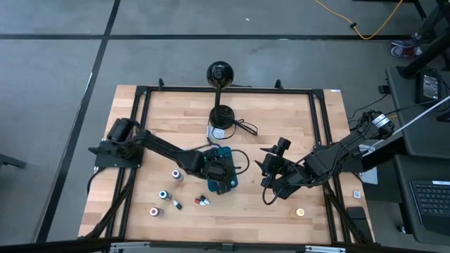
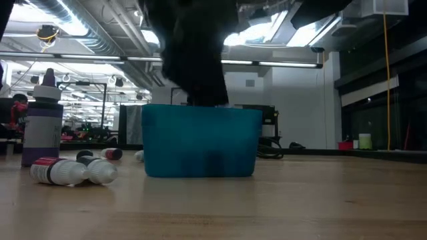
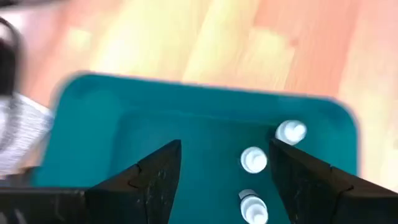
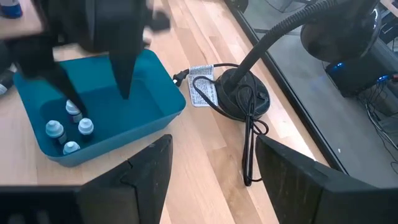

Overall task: Pick & Place food coloring
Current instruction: Put the blue small food coloring bottle into the bin

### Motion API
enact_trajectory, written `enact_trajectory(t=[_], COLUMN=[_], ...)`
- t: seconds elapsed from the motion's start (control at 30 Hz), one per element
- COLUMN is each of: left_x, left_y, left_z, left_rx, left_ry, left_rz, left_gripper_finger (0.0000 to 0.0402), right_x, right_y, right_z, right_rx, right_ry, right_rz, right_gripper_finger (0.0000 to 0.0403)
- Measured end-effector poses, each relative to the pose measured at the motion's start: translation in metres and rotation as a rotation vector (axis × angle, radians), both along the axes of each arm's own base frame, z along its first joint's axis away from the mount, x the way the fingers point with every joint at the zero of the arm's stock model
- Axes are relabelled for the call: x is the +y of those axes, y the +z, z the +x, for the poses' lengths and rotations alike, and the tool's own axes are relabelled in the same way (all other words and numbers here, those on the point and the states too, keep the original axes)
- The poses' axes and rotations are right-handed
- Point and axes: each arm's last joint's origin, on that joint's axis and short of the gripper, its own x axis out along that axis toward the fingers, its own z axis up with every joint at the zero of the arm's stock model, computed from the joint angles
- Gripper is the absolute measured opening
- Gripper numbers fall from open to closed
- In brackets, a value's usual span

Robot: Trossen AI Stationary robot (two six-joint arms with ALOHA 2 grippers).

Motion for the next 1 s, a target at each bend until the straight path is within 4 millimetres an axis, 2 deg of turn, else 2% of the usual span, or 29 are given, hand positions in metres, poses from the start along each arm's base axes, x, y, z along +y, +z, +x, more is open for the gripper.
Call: enact_trajectory(t=[0.2, 0.37, 0.53, 0.7, 0.83, 1.0], left_x=[-0.002, -0.003, -0.006, -0.005, -0.004, -0.002], left_y=[0.038, 0.052, 0.049, 0.042, 0.032, 0.008], left_z=[-0.021, -0.046, -0.065, -0.074, -0.084, -0.097], left_rx=[-0.081, -0.085, -0.062, -0.042, -0.021, 0.022], left_ry=[0.067, 0.248, 0.427, 0.545, 0.641, 0.749], left_rz=[0.060, 0.139, 0.176, 0.160, 0.142, 0.096], left_gripper_finger=[0.0233, 0.0233, 0.0233, 0.0233, 0.0233, 0.0233], right_x=[0.000, 0.000, 0.000, 0.000, 0.000, 0.000], right_y=[0.000, 0.000, 0.000, 0.000, 0.000, 0.000], right_z=[0.000, 0.000, 0.000, 0.000, 0.000, 0.000], right_rx=[-0.001, -0.001, -0.001, -0.002, 0.000, 0.003], right_ry=[-0.001, -0.001, -0.001, -0.002, 0.000, 0.003], right_rz=[0.001, 0.001, 0.001, 0.003, 0.013, 0.018], right_gripper_finger=[0.0232, 0.0232, 0.0232, 0.0232, 0.0232, 0.0232])
